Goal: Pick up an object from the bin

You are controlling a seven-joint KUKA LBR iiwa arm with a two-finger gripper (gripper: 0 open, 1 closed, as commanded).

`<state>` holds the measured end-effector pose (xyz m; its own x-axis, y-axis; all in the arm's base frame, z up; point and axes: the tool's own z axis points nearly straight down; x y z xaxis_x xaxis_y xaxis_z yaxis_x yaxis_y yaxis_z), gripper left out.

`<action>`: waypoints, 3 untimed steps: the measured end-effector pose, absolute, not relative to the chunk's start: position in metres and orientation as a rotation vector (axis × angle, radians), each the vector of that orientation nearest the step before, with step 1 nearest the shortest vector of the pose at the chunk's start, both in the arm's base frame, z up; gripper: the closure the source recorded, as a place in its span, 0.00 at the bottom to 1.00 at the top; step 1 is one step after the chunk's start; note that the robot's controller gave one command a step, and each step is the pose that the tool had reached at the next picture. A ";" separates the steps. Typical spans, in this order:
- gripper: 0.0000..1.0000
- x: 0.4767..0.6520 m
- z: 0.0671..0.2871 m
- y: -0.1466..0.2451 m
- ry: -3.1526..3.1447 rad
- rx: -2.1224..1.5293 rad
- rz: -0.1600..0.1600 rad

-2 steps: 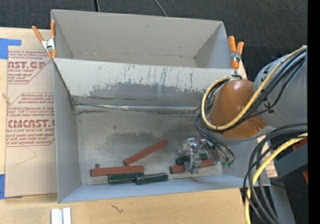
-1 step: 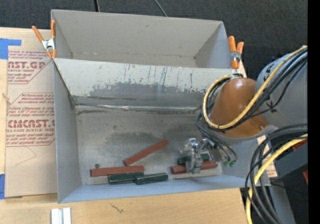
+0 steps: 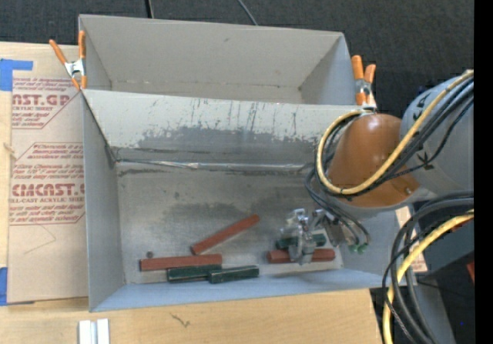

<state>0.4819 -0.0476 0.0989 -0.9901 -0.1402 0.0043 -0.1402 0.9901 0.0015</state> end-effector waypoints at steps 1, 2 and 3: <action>1.00 0.483 0.113 -0.048 -3.134 0.221 0.000; 1.00 0.484 0.118 -0.048 -3.137 0.221 0.000; 1.00 0.483 0.123 -0.047 -3.135 0.221 0.000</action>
Offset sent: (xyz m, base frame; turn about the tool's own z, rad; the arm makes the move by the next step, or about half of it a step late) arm 0.0000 0.0001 0.0314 0.0000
